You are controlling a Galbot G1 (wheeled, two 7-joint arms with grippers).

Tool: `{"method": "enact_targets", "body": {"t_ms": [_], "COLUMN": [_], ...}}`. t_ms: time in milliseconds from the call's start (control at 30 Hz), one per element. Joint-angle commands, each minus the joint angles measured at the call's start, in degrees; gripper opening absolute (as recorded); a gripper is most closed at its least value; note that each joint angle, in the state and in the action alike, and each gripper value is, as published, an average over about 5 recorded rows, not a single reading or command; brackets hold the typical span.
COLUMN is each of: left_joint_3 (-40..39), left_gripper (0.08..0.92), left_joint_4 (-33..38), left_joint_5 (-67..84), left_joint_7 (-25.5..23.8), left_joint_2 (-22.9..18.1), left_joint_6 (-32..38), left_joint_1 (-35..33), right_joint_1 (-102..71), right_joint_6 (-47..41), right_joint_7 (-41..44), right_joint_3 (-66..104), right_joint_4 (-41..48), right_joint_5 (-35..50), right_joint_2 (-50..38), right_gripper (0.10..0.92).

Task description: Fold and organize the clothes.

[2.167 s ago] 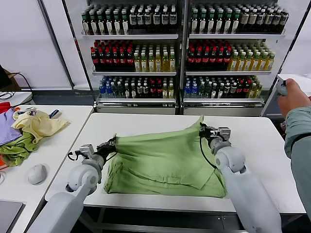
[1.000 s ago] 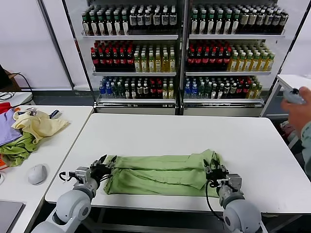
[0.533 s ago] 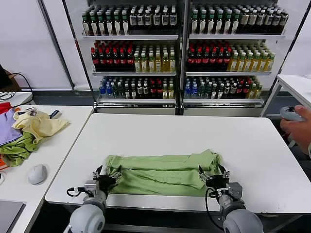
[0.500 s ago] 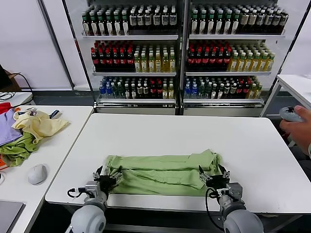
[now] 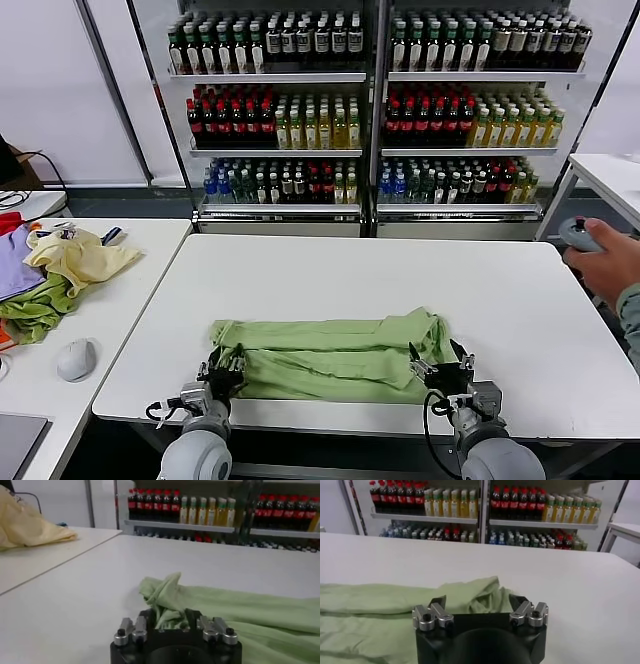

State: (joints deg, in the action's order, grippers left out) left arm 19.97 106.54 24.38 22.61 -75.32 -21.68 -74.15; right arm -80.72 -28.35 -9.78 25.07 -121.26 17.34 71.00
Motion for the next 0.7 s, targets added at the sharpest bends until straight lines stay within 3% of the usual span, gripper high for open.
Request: {"method": "enact_targets", "body": {"t_ms": [33,267,433,567,700], "left_joint_3": [10.1,19.7,23.5,21.1,12.7], "left_gripper": [0.343,0.148,0.114,0.114,0.114], "left_joint_4": [-0.4,2.5,7.3,14.6,20.9], "left_joint_5": [8.3,15.1,20.0,24.0,22.7], "left_joint_7": [-2.7,-6.6,-8.9,-9.9,-11.4], "left_joint_2": [1.2,5.4,8.7,7.8,4.1], "left_joint_6": [0.6,-0.2,-0.4,-0.5,0.0], "left_joint_1": [0.7,0.8,0.7,-0.8,-2.7], "right_joint_1": [-0.4,-0.7,-0.6,-0.7,-1.0], "right_joint_6": [0.3,0.6,0.6,0.6,0.6], "right_joint_7": [0.1,0.2,0.2,0.2,0.2], "right_joint_3": [0.4,0.5,0.3,0.1,-0.1], "right_joint_4": [-0.5,-0.9,-1.1,-1.2,-1.3], "right_joint_5": [-0.1,-0.2,-0.2,-0.5,-0.9], "right_joint_2": [0.1,0.5,0.7,1.0,1.3], "right_gripper": [0.823,0.823,0.823,0.823,0.823]}}
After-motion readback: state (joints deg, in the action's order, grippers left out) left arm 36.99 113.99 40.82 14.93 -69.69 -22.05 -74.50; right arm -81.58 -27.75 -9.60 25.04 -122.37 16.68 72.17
